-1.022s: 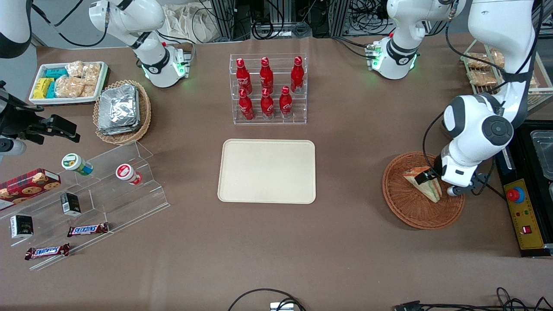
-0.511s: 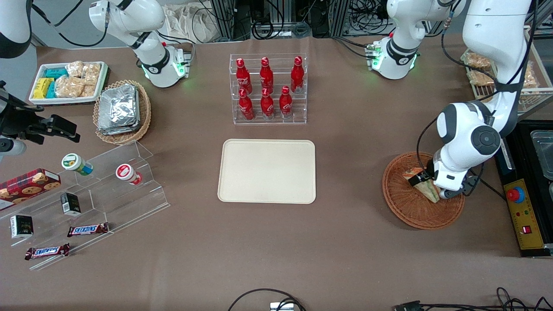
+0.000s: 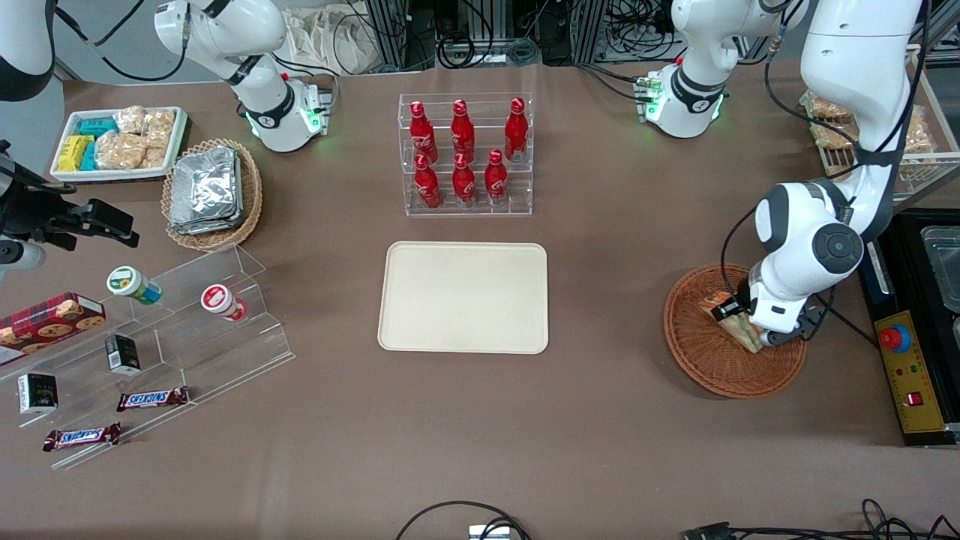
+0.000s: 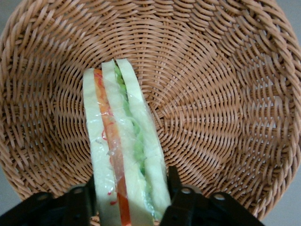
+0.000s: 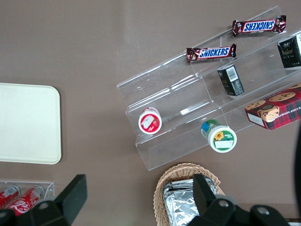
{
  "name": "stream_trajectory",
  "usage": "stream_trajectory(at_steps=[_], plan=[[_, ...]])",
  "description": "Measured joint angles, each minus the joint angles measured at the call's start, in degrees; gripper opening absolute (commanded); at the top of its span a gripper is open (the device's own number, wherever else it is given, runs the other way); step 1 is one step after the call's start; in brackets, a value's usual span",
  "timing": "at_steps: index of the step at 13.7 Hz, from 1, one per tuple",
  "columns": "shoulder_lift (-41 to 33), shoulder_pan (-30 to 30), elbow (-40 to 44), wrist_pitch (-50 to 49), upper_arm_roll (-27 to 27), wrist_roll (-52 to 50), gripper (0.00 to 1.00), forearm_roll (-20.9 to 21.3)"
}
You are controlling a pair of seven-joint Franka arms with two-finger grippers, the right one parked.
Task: Place sandwich from basket to tray
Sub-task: 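Lift the gripped sandwich up out of the basket, then carry the sandwich over the beige tray and lower it onto it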
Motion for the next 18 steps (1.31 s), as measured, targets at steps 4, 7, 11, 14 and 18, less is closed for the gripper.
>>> stream_trajectory(at_steps=[4, 7, 11, 14, 18], plan=[[-0.32, 0.0, 0.67, 0.03, 0.05, 0.08, 0.0, 0.06], [-3.64, -0.01, 4.55, -8.37, 0.02, 1.91, 0.0, 0.09], [-7.67, -0.63, 22.33, -34.16, -0.93, 5.73, 0.0, 0.1], [-8.07, -1.73, 32.33, -42.72, -4.68, 6.67, 0.0, 0.07], [-7.39, -2.32, 36.44, -44.79, -14.67, 3.84, 0.0, -0.01]])
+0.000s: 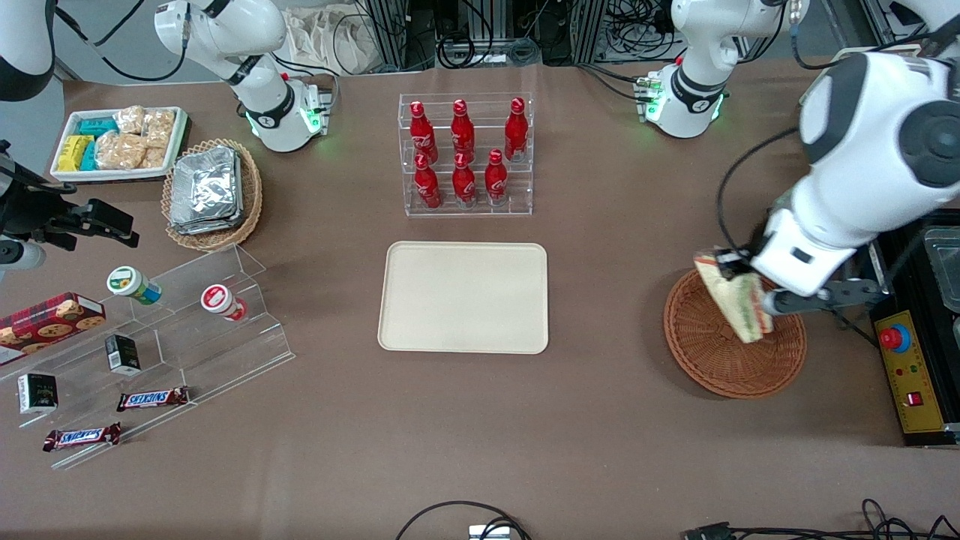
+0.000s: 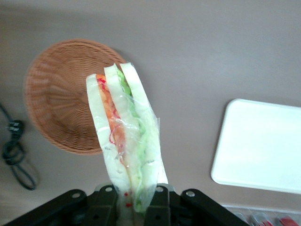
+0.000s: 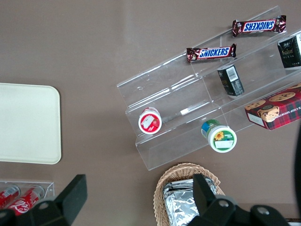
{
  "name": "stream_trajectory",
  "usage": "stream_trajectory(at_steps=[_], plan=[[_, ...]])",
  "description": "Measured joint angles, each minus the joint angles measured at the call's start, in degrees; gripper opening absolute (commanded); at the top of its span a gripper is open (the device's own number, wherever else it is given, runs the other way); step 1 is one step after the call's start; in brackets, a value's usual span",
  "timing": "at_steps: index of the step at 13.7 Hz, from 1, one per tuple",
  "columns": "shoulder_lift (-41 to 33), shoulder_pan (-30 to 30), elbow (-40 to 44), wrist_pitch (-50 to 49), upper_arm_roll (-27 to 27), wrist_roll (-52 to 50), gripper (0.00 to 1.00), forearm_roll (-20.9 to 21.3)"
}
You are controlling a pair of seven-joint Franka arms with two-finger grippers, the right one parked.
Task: Place sandwich from basket to tray
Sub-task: 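Carry the sandwich over the beige tray and lower it onto it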
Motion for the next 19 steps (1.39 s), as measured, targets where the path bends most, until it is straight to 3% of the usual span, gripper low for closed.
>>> stream_trajectory(at_steps=[7, 12, 17, 19], plan=[[8.05, -0.88, 0.06, 4.56, -14.92, -4.12, 0.0, -0.04], [20.62, -7.6, -0.11, 13.36, -16.86, -4.41, 0.03, 4.48], [26.36, -12.04, -6.07, 25.21, -16.85, -8.27, 0.16, 12.13], [26.54, -11.98, -9.11, 28.55, -16.66, -9.05, 0.34, 13.62]])
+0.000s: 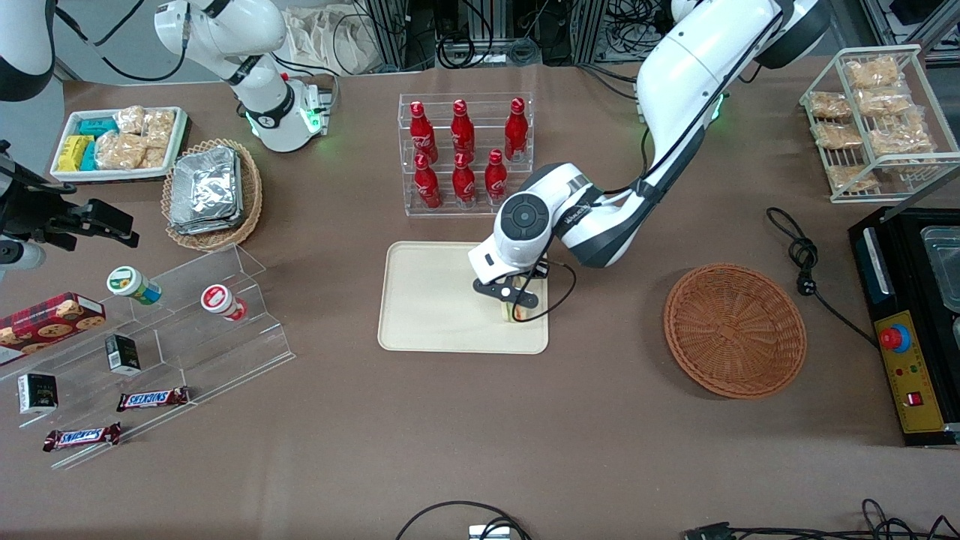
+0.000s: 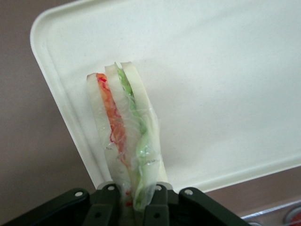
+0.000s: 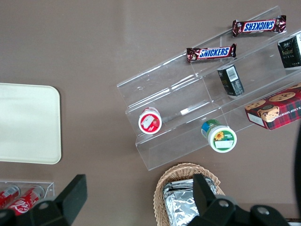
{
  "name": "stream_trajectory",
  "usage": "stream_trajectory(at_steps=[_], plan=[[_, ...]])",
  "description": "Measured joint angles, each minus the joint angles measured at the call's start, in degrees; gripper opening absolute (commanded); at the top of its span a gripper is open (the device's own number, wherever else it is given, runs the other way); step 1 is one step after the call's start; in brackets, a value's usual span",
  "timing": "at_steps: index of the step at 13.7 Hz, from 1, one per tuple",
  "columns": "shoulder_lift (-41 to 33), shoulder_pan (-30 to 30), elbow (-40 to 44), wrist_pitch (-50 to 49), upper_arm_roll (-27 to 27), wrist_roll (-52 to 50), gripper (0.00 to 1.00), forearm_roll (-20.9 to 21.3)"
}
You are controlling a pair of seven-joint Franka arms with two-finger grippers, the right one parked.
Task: Place sandwich from basket to tray
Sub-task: 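Carry the sandwich over the beige tray and lower it onto it, then open the left gripper to release the sandwich and raise it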
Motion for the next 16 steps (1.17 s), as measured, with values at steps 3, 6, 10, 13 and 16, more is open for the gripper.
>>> stream_trajectory(at_steps=[3, 6, 10, 13, 16], plan=[[-0.01, 0.06, -0.63, 0.54, 0.1, -0.18, 0.89, 0.51], [-0.01, 0.07, -0.68, 0.54, 0.14, -0.33, 1.0, 1.21], [-2.04, 0.54, 0.53, -0.22, 0.11, -4.13, 1.0, 1.18], [-9.2, 2.3, 1.95, -4.09, 0.09, -12.5, 1.0, 1.04], [-17.03, 9.07, 1.92, -11.72, 0.07, -10.47, 1.0, 0.87]])
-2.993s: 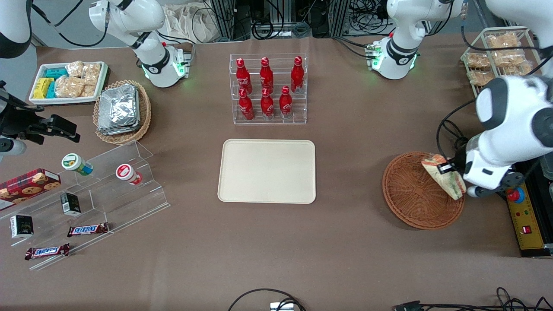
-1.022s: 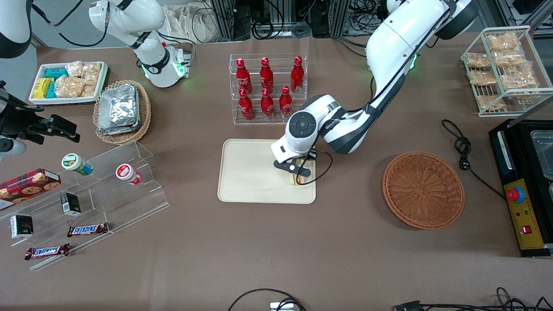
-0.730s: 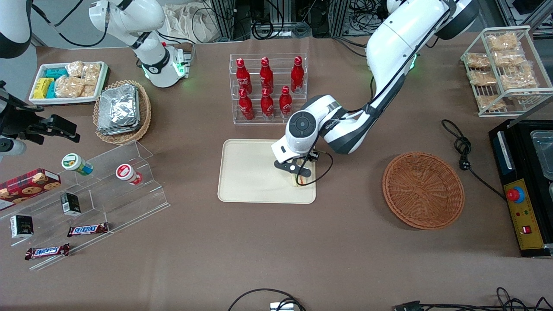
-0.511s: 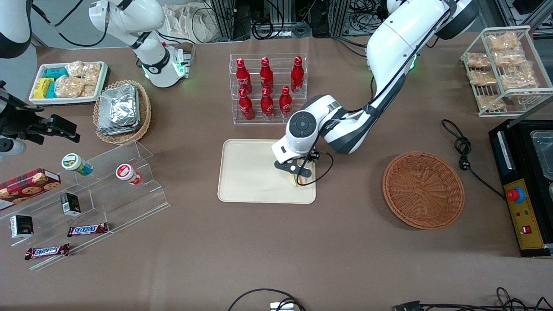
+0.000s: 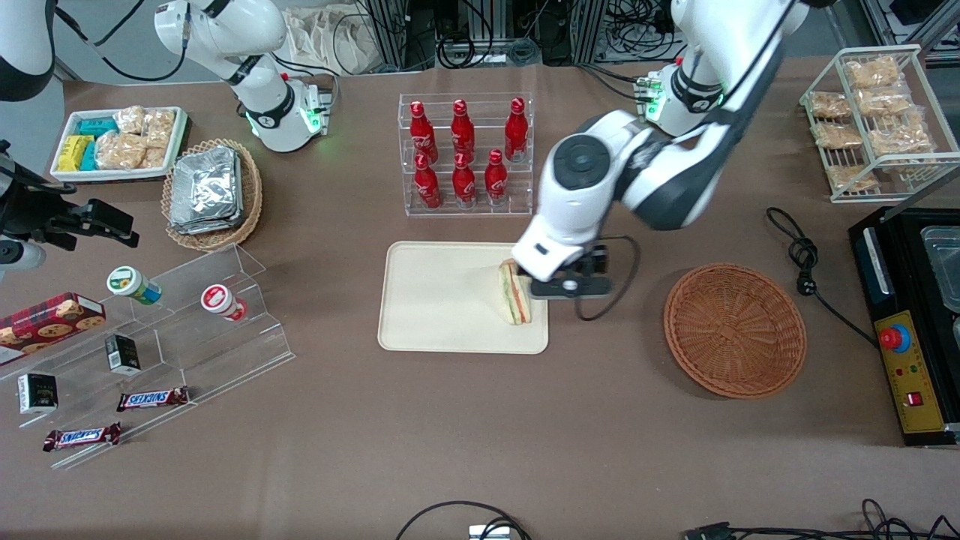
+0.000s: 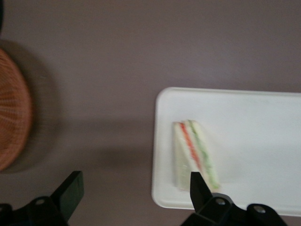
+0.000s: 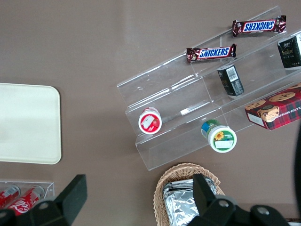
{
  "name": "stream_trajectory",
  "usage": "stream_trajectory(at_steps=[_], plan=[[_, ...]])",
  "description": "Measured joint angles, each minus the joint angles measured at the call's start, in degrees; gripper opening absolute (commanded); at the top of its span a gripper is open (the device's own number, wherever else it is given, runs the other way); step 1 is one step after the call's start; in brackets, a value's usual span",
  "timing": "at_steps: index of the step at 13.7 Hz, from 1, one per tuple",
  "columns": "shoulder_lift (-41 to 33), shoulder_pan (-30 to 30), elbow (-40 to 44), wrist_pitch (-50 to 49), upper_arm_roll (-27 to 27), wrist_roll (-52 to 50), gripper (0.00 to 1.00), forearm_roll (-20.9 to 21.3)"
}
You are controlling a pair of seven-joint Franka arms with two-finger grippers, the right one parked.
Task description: Place sandwich from basket to tray
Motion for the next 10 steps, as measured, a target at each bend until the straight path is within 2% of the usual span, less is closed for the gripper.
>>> stream_trajectory(at_steps=[4, 8, 10], plan=[[-6.14, 9.9, -0.57, -7.26, 0.15, 13.5, 1.0, -3.28], [-13.08, 21.11, -0.94, -11.95, 0.26, 31.12, 1.0, -8.98], [-15.44, 24.13, -1.34, -12.85, 0.3, 35.18, 1.0, -9.84]])
